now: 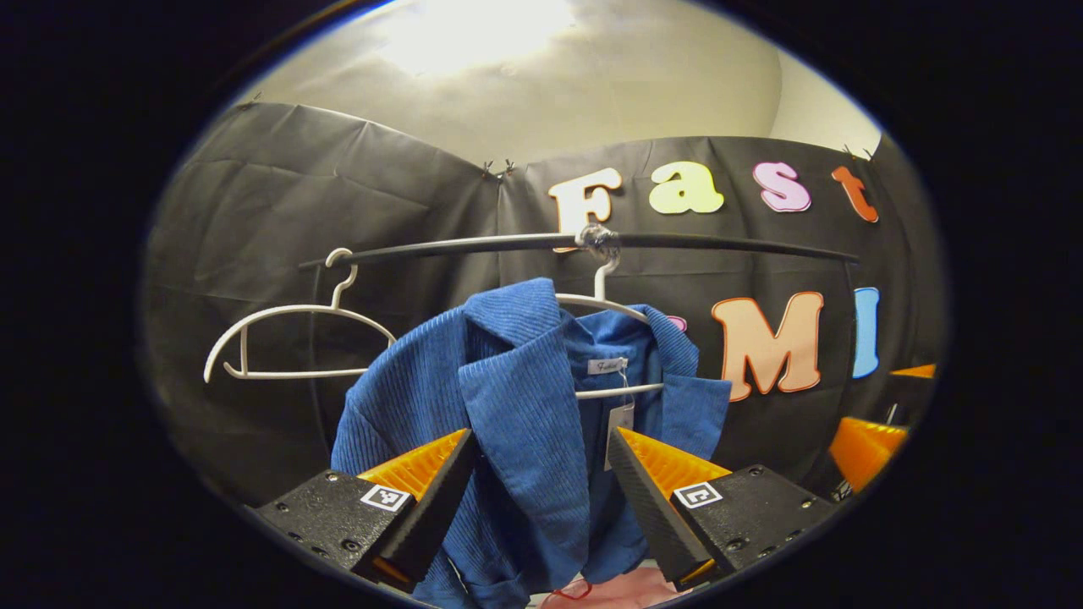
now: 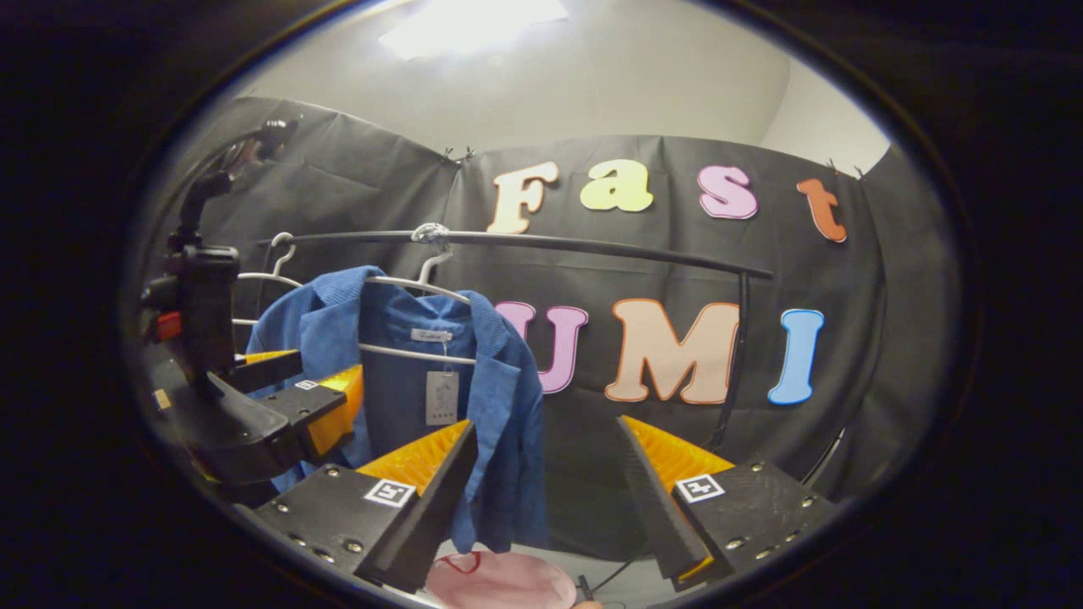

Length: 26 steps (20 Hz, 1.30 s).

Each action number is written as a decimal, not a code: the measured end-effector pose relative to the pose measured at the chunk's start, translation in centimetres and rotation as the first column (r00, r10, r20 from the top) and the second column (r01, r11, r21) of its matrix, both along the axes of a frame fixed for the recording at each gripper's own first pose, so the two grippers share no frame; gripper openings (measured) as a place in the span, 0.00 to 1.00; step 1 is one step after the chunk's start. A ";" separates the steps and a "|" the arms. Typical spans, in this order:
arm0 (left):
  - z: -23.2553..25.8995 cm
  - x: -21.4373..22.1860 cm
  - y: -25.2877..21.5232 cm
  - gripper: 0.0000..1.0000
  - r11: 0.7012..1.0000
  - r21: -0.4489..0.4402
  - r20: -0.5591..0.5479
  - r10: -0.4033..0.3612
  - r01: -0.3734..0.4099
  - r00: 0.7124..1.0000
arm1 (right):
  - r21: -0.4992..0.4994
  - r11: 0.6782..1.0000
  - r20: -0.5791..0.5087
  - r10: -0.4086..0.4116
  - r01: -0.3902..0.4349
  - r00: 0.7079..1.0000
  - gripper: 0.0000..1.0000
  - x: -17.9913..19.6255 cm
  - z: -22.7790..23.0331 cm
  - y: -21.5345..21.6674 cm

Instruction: Grasp the clothes on the hanger with both hands and then place them into the laundry hamper below.

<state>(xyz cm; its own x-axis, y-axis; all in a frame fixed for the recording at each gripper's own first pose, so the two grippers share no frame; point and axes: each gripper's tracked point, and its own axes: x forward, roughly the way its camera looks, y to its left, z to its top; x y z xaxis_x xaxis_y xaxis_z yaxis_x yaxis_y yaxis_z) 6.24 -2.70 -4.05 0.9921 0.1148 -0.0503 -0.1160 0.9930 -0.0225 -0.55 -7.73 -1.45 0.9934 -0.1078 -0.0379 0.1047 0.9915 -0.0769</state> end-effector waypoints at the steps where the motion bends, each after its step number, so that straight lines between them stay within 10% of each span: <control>1: -0.6 0.3 0.2 0.97 1.000 -0.002 -0.007 0.019 -0.019 1.000 | -0.005 1.000 -0.001 -0.002 0.002 1.000 0.96 0.0 -0.1 -0.6; 10: -3.5 2.7 1.9 0.87 0.995 -0.009 -0.052 0.097 -0.098 0.994 | -0.015 1.000 -0.010 0.023 -0.024 1.000 0.94 1.9 -0.7 -2.3; 17: -3.9 2.7 2.6 0.05 0.997 -0.011 -0.078 0.073 -0.074 0.994 | 0.001 0.996 -0.021 0.091 -0.091 0.996 0.94 4.3 -2.0 0.1; 26: -3.1 1.3 2.5 0.04 0.999 -0.016 -0.121 -0.033 0.032 0.992 | 0.075 0.984 -0.048 0.164 -0.160 0.985 0.94 10.8 -4.6 5.0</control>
<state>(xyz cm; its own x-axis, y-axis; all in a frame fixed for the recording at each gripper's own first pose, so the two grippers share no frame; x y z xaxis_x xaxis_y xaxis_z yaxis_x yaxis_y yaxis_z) 7.55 -0.17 -7.15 0.9818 0.0809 -0.1720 -0.0864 0.9960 -0.0245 10.24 -2.71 -6.06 0.9939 0.0596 -0.0931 -0.0605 0.9981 -0.0075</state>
